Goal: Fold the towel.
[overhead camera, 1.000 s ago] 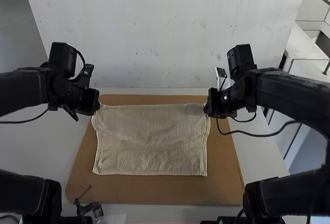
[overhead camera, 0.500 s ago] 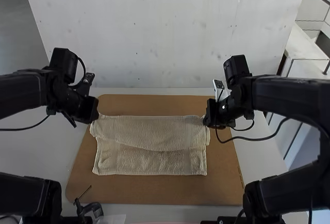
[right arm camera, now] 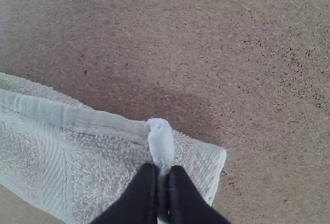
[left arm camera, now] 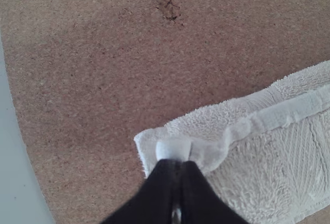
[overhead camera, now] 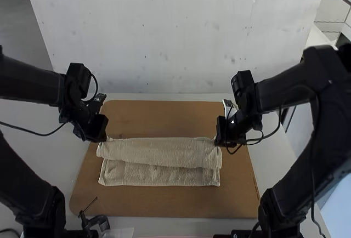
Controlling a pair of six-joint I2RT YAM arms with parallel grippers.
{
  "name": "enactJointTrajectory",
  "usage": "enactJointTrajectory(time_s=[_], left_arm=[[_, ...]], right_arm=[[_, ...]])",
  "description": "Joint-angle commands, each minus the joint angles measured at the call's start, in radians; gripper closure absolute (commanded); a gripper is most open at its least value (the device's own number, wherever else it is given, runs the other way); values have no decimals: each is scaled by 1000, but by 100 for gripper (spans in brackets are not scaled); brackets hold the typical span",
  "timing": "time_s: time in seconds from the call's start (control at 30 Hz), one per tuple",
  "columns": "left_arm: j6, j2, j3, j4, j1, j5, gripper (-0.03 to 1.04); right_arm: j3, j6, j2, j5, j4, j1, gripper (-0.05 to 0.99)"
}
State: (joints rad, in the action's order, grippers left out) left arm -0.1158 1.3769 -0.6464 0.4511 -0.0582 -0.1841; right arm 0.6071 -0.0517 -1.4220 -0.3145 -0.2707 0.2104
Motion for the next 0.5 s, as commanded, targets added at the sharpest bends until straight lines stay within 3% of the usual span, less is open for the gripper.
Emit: enactJointTrajectory(time_s=[0.0,0.17,0.47], left_arm=[[-27,39,-44,-19,21,23,100],[-27,100,-75,-35,43,23,100],[-25,109,-75,-38,24,23,100]], right_arm=[[49,13,-31,2,8,-19,92],[59,18,-87,2,22,-20,92],[62,29,-130,2,13,-17,92]])
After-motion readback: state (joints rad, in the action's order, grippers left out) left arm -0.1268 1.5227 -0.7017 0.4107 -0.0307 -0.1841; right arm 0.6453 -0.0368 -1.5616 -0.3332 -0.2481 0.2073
